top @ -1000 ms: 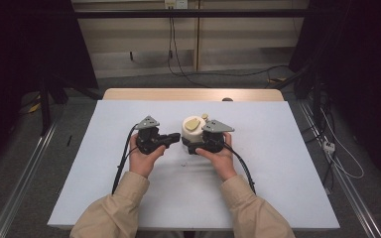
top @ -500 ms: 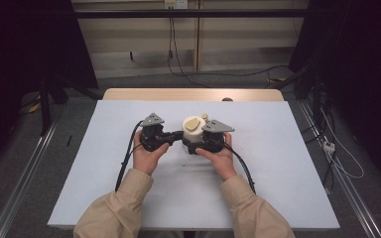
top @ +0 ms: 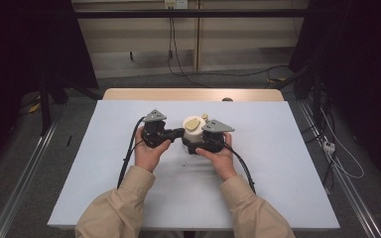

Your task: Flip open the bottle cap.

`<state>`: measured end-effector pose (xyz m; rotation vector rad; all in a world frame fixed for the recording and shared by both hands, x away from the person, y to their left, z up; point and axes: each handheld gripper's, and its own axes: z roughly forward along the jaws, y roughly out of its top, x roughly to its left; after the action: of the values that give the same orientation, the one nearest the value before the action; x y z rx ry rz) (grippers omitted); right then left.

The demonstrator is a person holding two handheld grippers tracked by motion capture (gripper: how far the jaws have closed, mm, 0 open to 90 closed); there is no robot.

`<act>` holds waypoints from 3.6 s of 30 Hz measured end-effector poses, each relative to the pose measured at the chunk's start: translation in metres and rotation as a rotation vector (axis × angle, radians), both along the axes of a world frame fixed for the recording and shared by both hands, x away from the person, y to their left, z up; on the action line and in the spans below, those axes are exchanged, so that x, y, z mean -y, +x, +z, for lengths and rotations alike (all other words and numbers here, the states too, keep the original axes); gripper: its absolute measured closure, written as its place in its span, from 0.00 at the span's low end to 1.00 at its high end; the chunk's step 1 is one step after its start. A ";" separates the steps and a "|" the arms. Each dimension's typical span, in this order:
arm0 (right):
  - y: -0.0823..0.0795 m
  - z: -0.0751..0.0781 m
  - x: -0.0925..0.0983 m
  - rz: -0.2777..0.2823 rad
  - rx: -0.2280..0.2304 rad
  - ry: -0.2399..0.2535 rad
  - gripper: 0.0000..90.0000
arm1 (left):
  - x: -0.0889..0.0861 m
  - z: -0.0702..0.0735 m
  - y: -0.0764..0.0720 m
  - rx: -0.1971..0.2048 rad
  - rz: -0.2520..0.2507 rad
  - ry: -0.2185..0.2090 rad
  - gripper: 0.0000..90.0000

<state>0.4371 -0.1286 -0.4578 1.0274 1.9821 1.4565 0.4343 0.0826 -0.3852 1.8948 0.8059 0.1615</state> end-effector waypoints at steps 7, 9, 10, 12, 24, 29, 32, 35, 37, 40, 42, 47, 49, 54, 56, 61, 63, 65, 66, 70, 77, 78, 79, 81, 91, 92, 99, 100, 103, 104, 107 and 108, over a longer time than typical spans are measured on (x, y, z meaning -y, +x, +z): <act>0.000 0.000 0.000 0.000 0.000 0.000 0.06 | 0.002 0.002 0.002 0.001 0.002 0.011 1.00; 0.000 0.000 0.000 0.000 0.000 0.000 0.06 | 0.003 0.003 0.002 -0.002 0.002 0.010 1.00; 0.000 0.000 0.000 0.000 0.000 0.000 0.06 | 0.004 0.003 0.002 -0.001 0.001 0.014 1.00; 0.000 0.000 0.000 -0.001 -0.001 0.001 0.06 | 0.004 0.004 0.002 0.000 0.004 0.013 1.00; 0.000 0.000 0.000 -0.001 -0.001 0.002 0.06 | 0.006 0.006 0.003 0.005 0.011 0.011 1.00; 0.000 0.000 0.000 -0.002 -0.001 0.002 0.06 | 0.005 0.006 0.004 0.009 0.020 0.011 1.00; 0.000 0.000 0.000 -0.001 -0.002 0.002 0.06 | 0.005 0.007 0.004 0.011 0.019 0.011 1.00; 0.000 0.000 0.000 -0.001 -0.002 0.002 0.06 | 0.006 0.008 0.004 0.009 0.021 0.006 1.00; 0.000 0.000 0.000 -0.001 -0.002 0.004 0.06 | 0.006 0.009 0.004 0.011 0.021 0.003 1.00; 0.000 0.000 0.000 -0.003 -0.003 0.005 0.06 | 0.008 0.011 0.005 0.018 0.021 0.008 1.00; 0.000 0.000 0.000 -0.002 -0.002 0.003 0.06 | 0.010 0.012 0.005 0.017 0.017 0.006 1.00; 0.000 0.000 0.000 -0.002 -0.003 0.004 0.06 | 0.012 0.013 0.005 0.018 0.019 0.004 1.00; 0.000 0.000 0.000 -0.002 -0.003 0.004 0.06 | 0.013 0.013 0.006 0.021 0.017 0.006 1.00; 0.000 0.000 0.000 -0.001 -0.003 0.004 0.06 | 0.014 0.014 0.007 0.022 0.018 0.008 1.00; 0.000 0.000 0.000 -0.001 -0.003 0.004 0.06 | 0.014 0.014 0.007 0.024 0.017 0.010 1.00; 0.000 0.000 0.000 -0.001 -0.003 0.005 0.06 | 0.014 0.014 0.008 0.022 0.023 -0.003 1.00; 0.000 0.000 0.000 -0.001 -0.004 0.005 0.06 | 0.014 0.014 0.009 0.023 0.024 -0.003 1.00; 0.000 0.000 0.000 -0.001 -0.004 0.005 0.06 | 0.014 0.014 0.009 0.022 0.025 0.002 1.00; 0.000 0.000 0.000 -0.002 -0.004 0.005 0.06 | 0.015 0.015 0.009 0.021 0.025 0.002 1.00; 0.000 0.000 0.000 -0.001 -0.004 0.006 0.06 | 0.017 0.015 0.010 0.022 0.027 -0.008 1.00; 0.000 0.000 0.000 0.001 -0.006 0.007 0.06 | 0.019 0.016 0.011 0.025 0.019 -0.004 1.00; 0.000 0.000 0.000 0.000 -0.006 0.007 0.06 | 0.019 0.016 0.012 0.029 0.019 0.000 1.00; 0.000 0.000 0.000 0.000 -0.006 0.007 0.06 | 0.019 0.016 0.012 0.030 0.020 0.000 1.00; 0.000 0.000 0.000 0.001 -0.006 0.008 0.06 | 0.019 0.016 0.012 0.029 0.024 -0.003 1.00; 0.000 0.000 0.000 -0.001 -0.006 0.008 0.06 | 0.021 0.019 0.013 0.035 0.024 -0.002 1.00; 0.000 0.000 0.000 -0.001 -0.006 0.007 0.06 | 0.022 0.019 0.013 0.036 0.024 -0.005 1.00; 0.000 0.000 0.000 -0.001 -0.006 0.008 0.06 | 0.023 0.019 0.013 0.034 0.025 -0.008 1.00; 0.000 -0.001 0.000 -0.001 -0.006 0.008 0.06 | 0.023 0.020 0.014 0.036 0.026 -0.003 1.00; 0.000 -0.001 0.000 -0.001 -0.006 0.009 0.06 | 0.024 0.020 0.014 0.034 0.027 -0.008 1.00; 0.000 -0.001 0.000 -0.001 -0.006 0.009 0.06 | 0.024 0.020 0.014 0.033 0.026 -0.008 1.00; 0.000 -0.001 0.000 -0.002 -0.006 0.009 0.06 | 0.025 0.020 0.015 0.040 0.027 -0.006 1.00; 0.000 -0.001 0.000 -0.001 -0.007 0.011 0.06 | 0.025 0.021 0.015 0.040 0.028 -0.002 1.00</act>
<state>0.4375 -0.1286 -0.4584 1.0387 1.9803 1.4663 0.4493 0.0576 -0.3643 1.8731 0.8050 0.2147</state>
